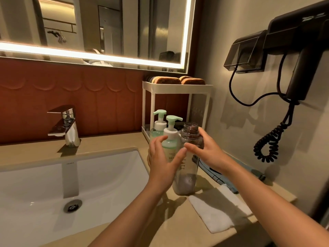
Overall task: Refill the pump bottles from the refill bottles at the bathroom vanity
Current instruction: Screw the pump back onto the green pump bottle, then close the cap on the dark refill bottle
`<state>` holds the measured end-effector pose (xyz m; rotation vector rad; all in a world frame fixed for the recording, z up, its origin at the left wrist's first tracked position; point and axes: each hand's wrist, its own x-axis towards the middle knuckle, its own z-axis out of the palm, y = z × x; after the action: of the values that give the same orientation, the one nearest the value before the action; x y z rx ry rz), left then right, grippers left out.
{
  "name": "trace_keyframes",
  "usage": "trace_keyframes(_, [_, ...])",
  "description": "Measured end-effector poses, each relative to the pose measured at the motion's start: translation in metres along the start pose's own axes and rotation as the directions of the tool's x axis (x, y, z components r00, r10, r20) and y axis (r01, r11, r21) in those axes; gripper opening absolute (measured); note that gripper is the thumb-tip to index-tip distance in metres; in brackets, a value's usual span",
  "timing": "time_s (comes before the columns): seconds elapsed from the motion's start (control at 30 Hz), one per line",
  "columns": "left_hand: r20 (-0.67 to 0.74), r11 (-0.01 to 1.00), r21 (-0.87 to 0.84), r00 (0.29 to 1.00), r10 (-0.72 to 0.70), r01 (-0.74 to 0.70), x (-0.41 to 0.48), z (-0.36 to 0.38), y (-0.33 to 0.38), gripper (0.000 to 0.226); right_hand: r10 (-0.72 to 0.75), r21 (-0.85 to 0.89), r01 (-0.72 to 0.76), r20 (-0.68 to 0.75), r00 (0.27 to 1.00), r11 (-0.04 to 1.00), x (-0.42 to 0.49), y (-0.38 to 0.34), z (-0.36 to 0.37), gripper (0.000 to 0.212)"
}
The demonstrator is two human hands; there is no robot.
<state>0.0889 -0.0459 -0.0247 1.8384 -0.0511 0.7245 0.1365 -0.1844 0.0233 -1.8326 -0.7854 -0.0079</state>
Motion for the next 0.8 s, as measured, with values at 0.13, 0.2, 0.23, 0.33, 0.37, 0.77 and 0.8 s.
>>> trace_keyframes(0.13, [0.179,0.999,-0.022,0.983,-0.037,0.042,-0.016,-0.011,0.005,0.09,0.047,-0.016,-0.045,0.196,0.979,0.999,-0.011,-0.018,0.009,0.053])
trace_keyframes(0.2, [0.187,0.995,-0.086,0.981,-0.042,0.059,-0.019,-0.014,0.007,0.092,0.081,-0.033,-0.075,0.247,0.966,0.997,-0.013,-0.027,0.012,0.049])
trace_keyframes(0.23, [0.173,0.992,-0.107,0.984,-0.043,0.062,-0.02,-0.016,0.009,0.092,0.108,-0.043,-0.1,0.265,0.958,0.994,-0.015,-0.031,0.012,0.051])
trace_keyframes(0.33, [0.121,0.993,-0.111,0.992,-0.03,0.044,-0.022,-0.017,0.012,0.088,0.14,-0.108,-0.111,0.319,0.937,0.988,-0.018,-0.039,0.006,0.064])
trace_keyframes(0.37, [0.11,0.994,-0.105,0.994,-0.023,0.034,-0.022,-0.016,0.01,0.084,0.161,-0.121,-0.129,0.312,0.936,0.984,-0.018,-0.04,-0.001,0.063])
trace_keyframes(0.77, [0.076,0.99,-0.132,0.996,-0.044,0.054,-0.026,-0.009,0.007,0.073,0.522,-0.752,-0.447,-0.162,0.837,0.484,0.005,0.073,-0.063,0.073])
trace_keyframes(0.8, [0.077,0.989,-0.133,0.996,-0.049,0.059,-0.026,-0.009,0.007,0.074,0.523,-0.767,-0.436,-0.155,0.838,0.471,0.004,0.079,-0.062,0.076])
